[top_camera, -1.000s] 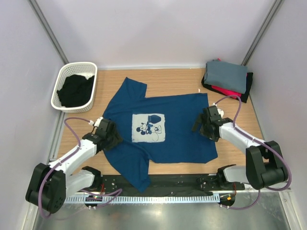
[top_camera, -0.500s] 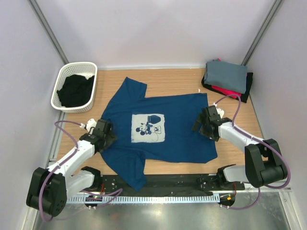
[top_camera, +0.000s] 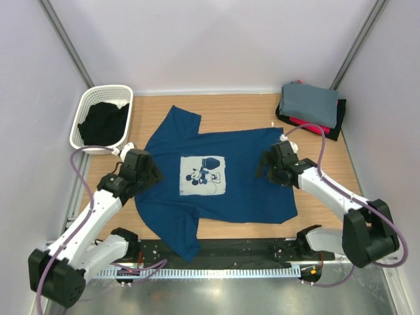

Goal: Fold and stack the t-shirts
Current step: Flatten the tshirt out

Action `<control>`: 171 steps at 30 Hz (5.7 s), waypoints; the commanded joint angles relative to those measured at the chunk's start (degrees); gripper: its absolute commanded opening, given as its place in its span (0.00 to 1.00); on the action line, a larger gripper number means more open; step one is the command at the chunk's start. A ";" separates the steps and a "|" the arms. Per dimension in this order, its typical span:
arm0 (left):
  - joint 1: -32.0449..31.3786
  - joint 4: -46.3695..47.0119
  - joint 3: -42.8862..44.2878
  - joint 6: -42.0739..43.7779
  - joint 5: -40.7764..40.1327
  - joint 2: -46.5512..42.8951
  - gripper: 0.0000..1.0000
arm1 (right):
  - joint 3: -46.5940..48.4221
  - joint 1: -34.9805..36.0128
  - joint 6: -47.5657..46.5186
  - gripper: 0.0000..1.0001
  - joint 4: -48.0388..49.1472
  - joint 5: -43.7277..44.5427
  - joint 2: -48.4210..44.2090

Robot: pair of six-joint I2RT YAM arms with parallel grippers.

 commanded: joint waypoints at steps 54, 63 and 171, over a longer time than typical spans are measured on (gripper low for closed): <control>-34.86 -23.24 -17.72 -35.41 -0.68 -12.03 0.00 | 28.83 60.35 1.65 0.67 3.52 -9.53 27.11; -34.86 -22.98 -18.43 -34.89 -2.96 -15.74 0.00 | 29.00 61.68 7.53 0.56 2.99 -7.16 29.84; -46.55 -3.62 -10.16 -22.76 8.81 17.31 0.33 | 8.44 35.66 7.28 0.58 -8.09 9.01 3.56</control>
